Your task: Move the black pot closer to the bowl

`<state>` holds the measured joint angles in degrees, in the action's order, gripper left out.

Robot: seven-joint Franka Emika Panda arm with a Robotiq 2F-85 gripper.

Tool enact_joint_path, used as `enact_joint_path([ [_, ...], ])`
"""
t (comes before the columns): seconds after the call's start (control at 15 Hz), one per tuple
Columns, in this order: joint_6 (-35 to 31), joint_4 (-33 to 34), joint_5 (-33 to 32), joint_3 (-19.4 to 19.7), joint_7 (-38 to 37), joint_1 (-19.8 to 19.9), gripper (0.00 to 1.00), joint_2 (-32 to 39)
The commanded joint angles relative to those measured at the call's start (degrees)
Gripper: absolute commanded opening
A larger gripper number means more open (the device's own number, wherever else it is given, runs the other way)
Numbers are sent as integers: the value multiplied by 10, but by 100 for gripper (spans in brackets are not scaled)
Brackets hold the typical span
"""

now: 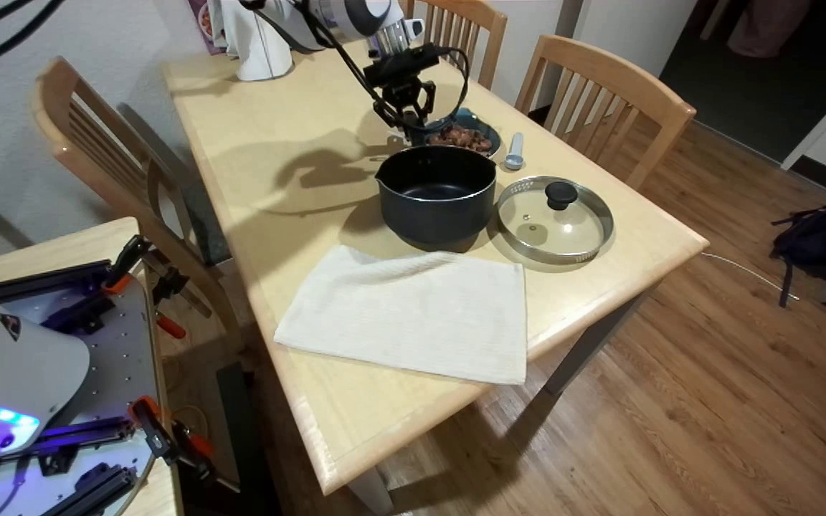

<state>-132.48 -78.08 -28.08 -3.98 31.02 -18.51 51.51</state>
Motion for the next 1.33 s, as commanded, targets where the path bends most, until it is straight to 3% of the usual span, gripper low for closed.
enact_joint_path([
  [0.0,9,14,-14,-3,19,1,12,7],
  [0.6,-67,-2,-44,50,-98,-14,12,-49],
  [1.27,18,-9,-21,-7,-13,-15,12,-19],
])
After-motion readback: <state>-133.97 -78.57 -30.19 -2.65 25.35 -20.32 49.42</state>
